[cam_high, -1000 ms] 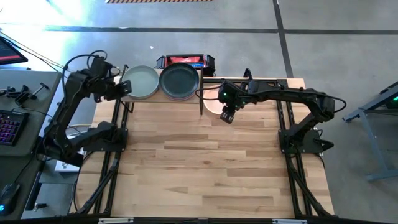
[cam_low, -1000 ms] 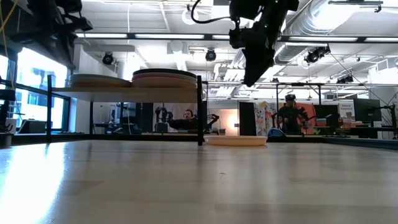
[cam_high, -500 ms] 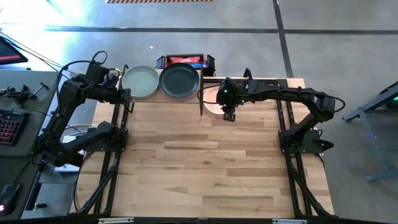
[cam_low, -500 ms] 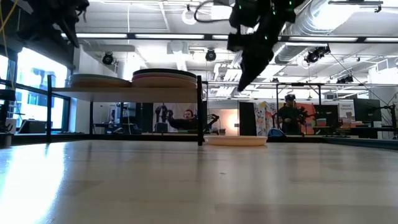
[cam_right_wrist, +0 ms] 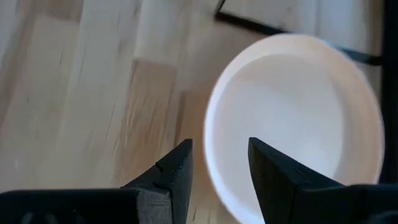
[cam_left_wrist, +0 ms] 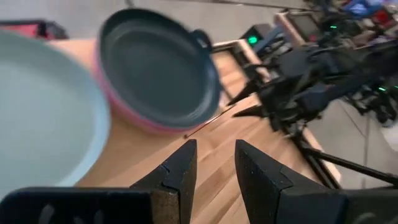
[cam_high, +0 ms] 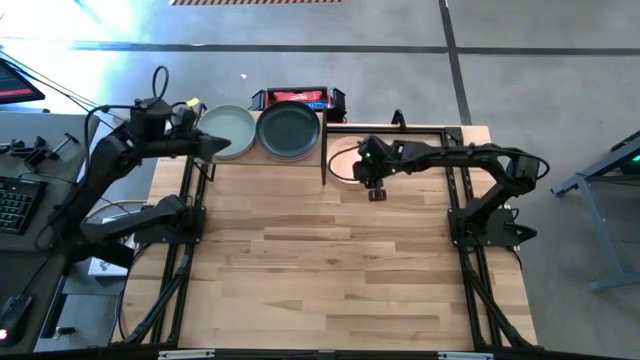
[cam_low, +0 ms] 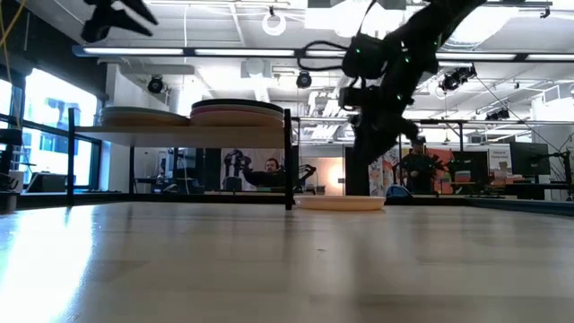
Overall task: Place and stack plates onto a shelf
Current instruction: Stack the light orange plate on top of the blue plate on the shelf
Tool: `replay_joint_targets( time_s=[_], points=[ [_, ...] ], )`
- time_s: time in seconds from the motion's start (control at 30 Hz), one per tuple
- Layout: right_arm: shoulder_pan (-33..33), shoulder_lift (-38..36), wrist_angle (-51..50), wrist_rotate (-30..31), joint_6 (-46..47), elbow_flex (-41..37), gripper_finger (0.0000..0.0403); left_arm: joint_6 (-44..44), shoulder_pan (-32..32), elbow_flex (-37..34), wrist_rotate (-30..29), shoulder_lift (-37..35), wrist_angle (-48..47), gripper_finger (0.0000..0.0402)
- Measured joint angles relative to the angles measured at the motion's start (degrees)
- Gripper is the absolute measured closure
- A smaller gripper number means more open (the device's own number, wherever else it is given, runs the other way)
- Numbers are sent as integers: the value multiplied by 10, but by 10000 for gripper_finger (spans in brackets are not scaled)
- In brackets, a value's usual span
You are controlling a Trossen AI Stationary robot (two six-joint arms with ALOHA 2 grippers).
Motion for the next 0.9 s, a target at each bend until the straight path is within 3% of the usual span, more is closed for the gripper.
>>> replay_joint_targets(
  time_s=[0.3, 0.9],
  points=[
    [-3, 2, 71, 0, -43, -54, 269, -23, -49, 0, -5, 41, 46, 303],
    [-14, 85, 100, 31, -45, -55, 269, -34, -141, 0, -5, 131, 105, 303]
  ],
)
